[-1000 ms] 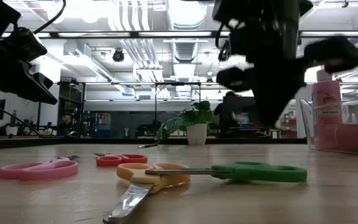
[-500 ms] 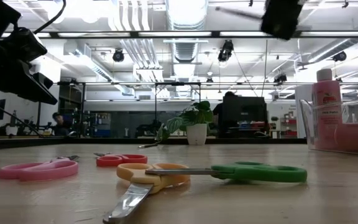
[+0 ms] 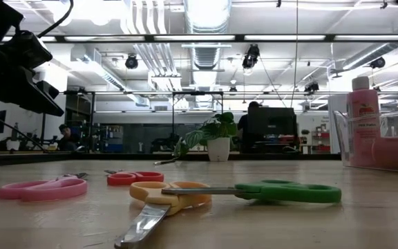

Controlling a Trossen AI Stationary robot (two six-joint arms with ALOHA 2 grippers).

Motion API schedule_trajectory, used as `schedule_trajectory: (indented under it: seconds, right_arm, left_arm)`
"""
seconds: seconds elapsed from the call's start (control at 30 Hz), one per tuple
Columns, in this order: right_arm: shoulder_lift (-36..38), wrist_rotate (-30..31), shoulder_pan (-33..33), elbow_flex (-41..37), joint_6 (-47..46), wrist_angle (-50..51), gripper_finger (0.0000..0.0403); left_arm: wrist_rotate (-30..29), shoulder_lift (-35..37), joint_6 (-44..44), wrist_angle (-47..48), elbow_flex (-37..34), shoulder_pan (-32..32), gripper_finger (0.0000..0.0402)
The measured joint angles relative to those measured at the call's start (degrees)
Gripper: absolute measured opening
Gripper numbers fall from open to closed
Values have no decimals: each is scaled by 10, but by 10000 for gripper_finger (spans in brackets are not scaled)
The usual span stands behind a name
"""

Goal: Pick & Place Paint Supplies
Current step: Put the black paint brush into the gray bin

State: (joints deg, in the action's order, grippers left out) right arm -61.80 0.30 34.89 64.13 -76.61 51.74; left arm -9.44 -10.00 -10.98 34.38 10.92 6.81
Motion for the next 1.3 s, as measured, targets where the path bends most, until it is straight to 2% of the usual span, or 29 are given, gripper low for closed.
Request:
schedule_trajectory:
  seconds: [0.33,0.47,0.63,0.8,1.07,1.3]
  right_arm:
    - [-52,40,207,-1,-333,21,15]
    - [-87,62,275,3,-425,21,15]
    - [-150,64,336,3,-471,18,15]
    - [-215,61,366,3,-476,6,15]
    - [-294,45,372,4,-475,40,15]
    - [-301,46,372,4,-474,46,15]
  left_arm:
    - [0,0,0,0,0,0,106]
    - [0,0,0,0,0,0,106]
    - [0,0,0,0,0,0,106]
    - [0,0,0,0,0,0,106]
    - [0,0,0,0,0,0,106]
    - [0,0,0,0,0,0,106]
